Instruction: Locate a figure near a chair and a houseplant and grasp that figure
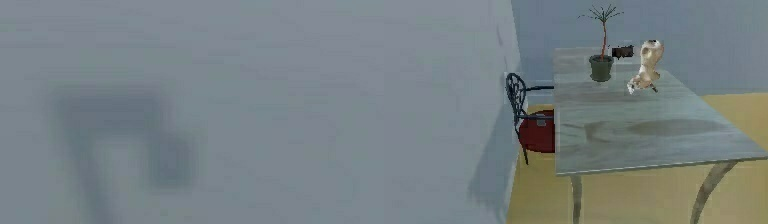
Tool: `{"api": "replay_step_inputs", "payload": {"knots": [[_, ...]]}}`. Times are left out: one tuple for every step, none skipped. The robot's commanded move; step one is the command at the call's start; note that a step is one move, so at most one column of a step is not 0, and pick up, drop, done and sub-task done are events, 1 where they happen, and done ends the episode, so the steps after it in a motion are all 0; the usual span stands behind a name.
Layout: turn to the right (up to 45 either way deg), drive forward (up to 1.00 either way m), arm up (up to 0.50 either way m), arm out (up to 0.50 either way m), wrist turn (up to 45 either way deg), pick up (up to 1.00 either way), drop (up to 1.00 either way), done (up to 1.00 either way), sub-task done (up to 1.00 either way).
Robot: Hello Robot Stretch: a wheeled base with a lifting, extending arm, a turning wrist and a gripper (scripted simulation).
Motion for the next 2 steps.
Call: {"api": "replay_step_inputs", "payload": {"knots": [[45.0,0.00,0.00,0.00,0.0,0.00,0.00,0.00,0.00],[45.0,0.00,0.00,0.00,0.0,0.00,0.00,0.00,0.00]]}}
